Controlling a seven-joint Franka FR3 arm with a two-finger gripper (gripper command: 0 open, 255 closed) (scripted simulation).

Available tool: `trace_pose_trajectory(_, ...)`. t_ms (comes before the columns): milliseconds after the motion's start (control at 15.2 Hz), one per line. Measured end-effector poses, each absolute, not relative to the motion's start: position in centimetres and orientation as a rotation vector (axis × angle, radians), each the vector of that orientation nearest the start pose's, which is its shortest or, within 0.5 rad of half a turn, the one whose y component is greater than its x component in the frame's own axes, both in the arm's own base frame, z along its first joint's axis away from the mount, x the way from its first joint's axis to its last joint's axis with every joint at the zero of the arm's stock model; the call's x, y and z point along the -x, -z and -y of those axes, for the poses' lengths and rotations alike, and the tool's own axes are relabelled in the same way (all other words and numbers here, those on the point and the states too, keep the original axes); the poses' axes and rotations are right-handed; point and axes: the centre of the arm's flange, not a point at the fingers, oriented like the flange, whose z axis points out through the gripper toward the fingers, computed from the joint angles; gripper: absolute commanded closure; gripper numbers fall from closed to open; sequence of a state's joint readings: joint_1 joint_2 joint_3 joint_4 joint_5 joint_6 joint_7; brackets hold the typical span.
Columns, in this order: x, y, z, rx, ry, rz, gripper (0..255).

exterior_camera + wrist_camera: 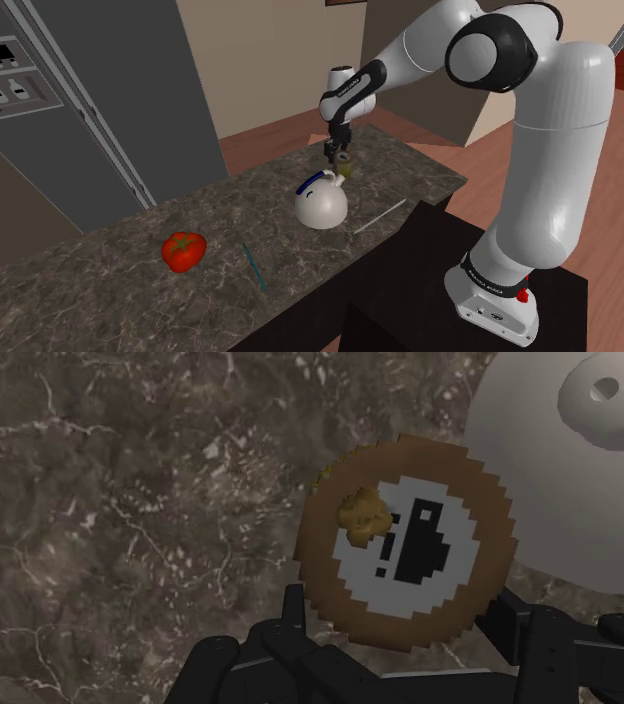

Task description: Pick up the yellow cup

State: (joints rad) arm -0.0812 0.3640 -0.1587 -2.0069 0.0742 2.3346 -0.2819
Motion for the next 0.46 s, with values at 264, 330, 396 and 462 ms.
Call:
trace_pose_trajectory(264, -58.6, -29.6, 13.9, 3.137, -0.047, -0.002, 255)
trace_pose_trajectory(330, -58.5, -30.1, 13.9, 3.137, -0.047, -0.001, 255)
trace_pose_trajectory(396, -58.5, -30.6, 13.9, 3.137, -0.047, -0.002, 255)
trace_pose_trajectory(462, -58.5, -30.9, 13.9, 3.137, -0.047, -0.001, 255)
